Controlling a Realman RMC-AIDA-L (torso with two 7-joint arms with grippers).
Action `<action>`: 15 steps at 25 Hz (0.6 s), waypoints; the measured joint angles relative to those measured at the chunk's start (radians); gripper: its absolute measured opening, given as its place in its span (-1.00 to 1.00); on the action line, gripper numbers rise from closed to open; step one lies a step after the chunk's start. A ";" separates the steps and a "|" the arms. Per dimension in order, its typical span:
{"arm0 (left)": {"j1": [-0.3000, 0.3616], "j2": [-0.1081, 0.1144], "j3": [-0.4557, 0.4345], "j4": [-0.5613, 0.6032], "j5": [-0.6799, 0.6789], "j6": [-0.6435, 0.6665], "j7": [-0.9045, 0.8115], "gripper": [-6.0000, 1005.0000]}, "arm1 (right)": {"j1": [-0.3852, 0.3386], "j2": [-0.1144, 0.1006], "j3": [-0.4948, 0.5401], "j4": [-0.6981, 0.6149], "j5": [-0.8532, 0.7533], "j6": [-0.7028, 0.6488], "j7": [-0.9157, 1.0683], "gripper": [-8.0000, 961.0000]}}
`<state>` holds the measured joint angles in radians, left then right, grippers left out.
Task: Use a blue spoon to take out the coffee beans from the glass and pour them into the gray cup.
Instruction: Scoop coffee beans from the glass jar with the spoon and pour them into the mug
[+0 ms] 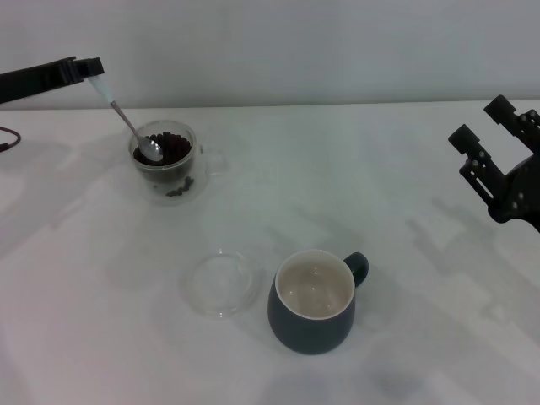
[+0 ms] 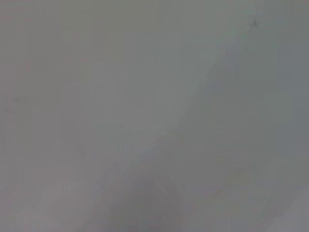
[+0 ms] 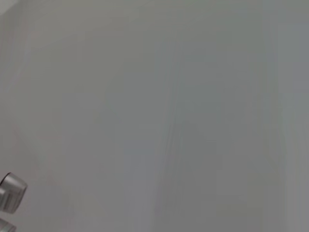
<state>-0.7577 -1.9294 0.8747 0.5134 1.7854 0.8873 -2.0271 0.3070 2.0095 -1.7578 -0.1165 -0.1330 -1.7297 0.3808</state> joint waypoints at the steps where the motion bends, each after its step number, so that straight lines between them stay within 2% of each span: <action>1: 0.001 -0.007 0.000 0.000 -0.001 -0.016 0.007 -0.72 | 0.001 0.000 0.000 -0.001 0.000 0.005 0.003 0.19; 7: 0.018 -0.029 -0.005 -0.003 -0.010 -0.061 0.024 -0.72 | 0.002 0.000 0.000 -0.002 -0.001 0.018 0.009 0.19; 15: 0.042 -0.041 -0.007 -0.008 -0.057 -0.064 0.038 -0.72 | 0.001 0.000 0.001 -0.002 -0.001 0.033 0.014 0.19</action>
<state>-0.7152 -1.9699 0.8681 0.5056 1.7280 0.8229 -1.9892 0.3083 2.0091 -1.7566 -0.1182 -0.1336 -1.6971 0.3948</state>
